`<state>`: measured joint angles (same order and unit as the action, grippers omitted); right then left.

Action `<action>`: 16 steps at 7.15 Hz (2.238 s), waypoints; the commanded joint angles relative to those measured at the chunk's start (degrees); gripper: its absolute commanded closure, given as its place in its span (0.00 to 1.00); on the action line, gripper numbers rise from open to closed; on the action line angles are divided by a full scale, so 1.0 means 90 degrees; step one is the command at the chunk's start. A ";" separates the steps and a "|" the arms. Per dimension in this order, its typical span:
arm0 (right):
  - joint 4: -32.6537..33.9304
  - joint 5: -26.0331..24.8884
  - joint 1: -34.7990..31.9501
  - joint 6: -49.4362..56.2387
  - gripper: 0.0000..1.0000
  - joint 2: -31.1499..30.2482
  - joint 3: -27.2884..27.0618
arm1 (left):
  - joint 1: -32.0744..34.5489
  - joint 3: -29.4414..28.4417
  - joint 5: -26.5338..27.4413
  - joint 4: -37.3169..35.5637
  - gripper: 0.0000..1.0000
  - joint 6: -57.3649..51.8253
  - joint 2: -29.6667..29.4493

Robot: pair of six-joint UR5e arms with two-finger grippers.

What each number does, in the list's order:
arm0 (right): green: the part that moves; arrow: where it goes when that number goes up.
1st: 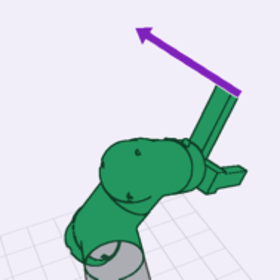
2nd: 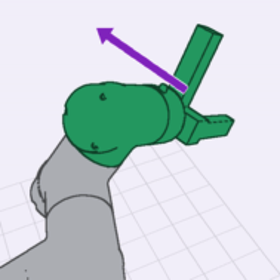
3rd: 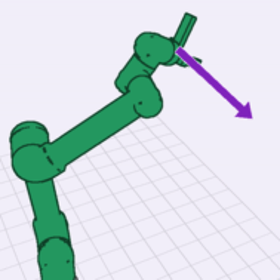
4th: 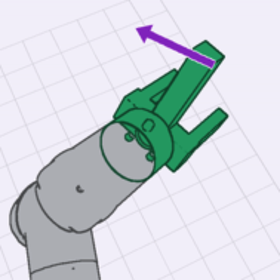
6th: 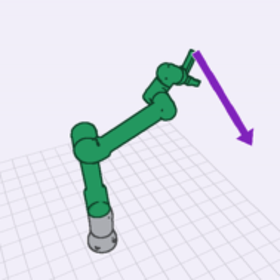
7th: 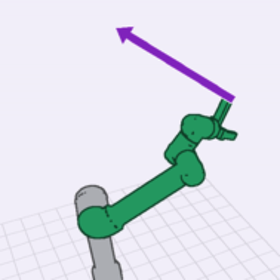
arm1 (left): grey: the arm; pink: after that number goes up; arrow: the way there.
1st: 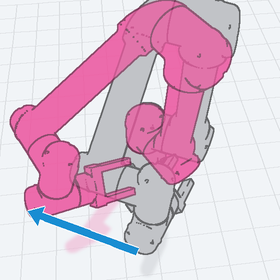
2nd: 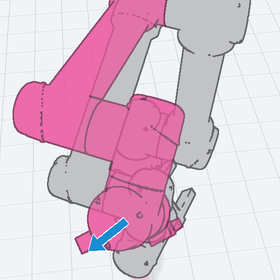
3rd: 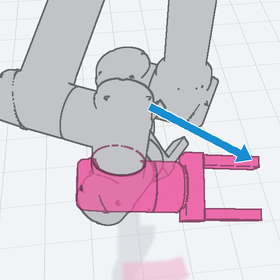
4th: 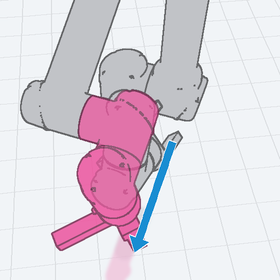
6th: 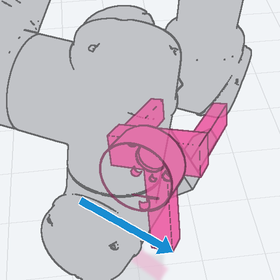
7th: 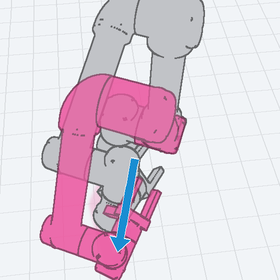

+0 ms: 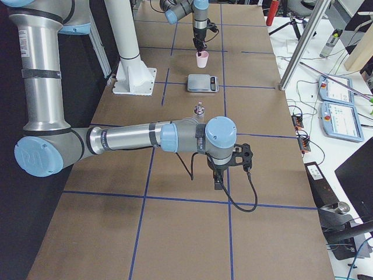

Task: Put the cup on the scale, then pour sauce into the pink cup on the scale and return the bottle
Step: 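Lift the pink cup and carry it onto the scale, then release the cup and withdraw left gripper while right gripper approaches the bottle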

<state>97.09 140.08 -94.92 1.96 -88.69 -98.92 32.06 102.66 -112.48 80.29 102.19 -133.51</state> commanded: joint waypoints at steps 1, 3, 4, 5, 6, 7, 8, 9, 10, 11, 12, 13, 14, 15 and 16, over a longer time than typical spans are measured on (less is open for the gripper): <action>0.0003 0.0002 0.0000 -0.0003 0.00 0.0000 -0.0044 | -0.0319 -0.0642 0.0183 0.0531 1.00 0.0335 -0.0252; 0.0003 0.0002 0.0000 -0.0003 0.00 0.0010 -0.0064 | -0.0339 -0.1015 0.0184 0.0551 1.00 0.0335 -0.0497; 0.0003 -0.0007 0.0000 -0.0003 0.00 0.0010 -0.0064 | -0.0340 -0.1035 0.0184 0.0599 1.00 0.0335 -0.0507; 0.0003 0.0002 0.0000 -0.0003 0.00 0.0010 -0.0064 | -0.0340 -0.1161 0.0174 0.0803 1.00 0.0335 -0.0507; 0.0003 0.0002 0.0000 -0.0003 0.00 0.0010 -0.0064 | -0.0330 -0.1249 0.0174 0.0960 1.00 0.0335 -0.0507; 0.0003 0.0002 0.0000 -0.0003 0.00 0.0010 -0.0064 | -0.0330 -0.1270 0.0174 0.0961 1.00 0.0335 -0.0488; 0.0003 0.0002 0.0000 -0.0003 0.00 0.0010 -0.0064 | -0.0320 -0.1260 0.0174 0.1019 0.74 0.0325 -0.0478; 0.0003 0.0002 0.0000 -0.0003 0.00 0.0001 -0.0064 | -0.0320 -0.1260 0.0184 0.1049 0.01 0.0229 -0.0468; 0.0003 0.0002 0.0000 -0.0003 0.00 0.0010 -0.0064 | -0.0320 -0.1183 0.0174 0.1030 0.00 0.0208 -0.0478; 0.0003 0.0002 0.0000 -0.0003 0.00 0.0001 -0.0093 | -0.0310 -0.0940 0.0155 0.0972 0.00 0.0198 -0.0459; 0.0071 -0.0007 0.0000 0.0006 0.00 -0.0029 -0.0335 | -0.0301 -0.0570 0.0145 0.0565 0.00 -0.0024 -0.0449; 0.0091 -0.0007 0.0019 -0.0003 0.00 -0.0203 -0.0695 | -0.0233 -0.0141 0.0135 0.0068 0.00 -0.0268 -0.0449; 0.0091 -0.0017 0.0145 -0.0603 0.00 -0.0514 -0.1385 | -0.0077 0.0095 -0.0029 -0.0189 0.00 -0.0444 -0.0439; 0.0129 -0.0075 0.0620 -0.1556 0.00 -0.0884 -0.2301 | 0.0079 0.0213 -0.0099 -0.0297 0.00 -0.0601 -0.0439; 0.0120 -0.0095 0.1089 -0.2562 0.00 -0.1043 -0.2977 | 0.0303 0.0398 -0.0119 -0.0521 0.00 -0.0883 -0.0419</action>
<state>98.11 139.54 -89.97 -10.58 -95.45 -117.33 32.61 104.18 -113.04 77.94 96.93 -137.42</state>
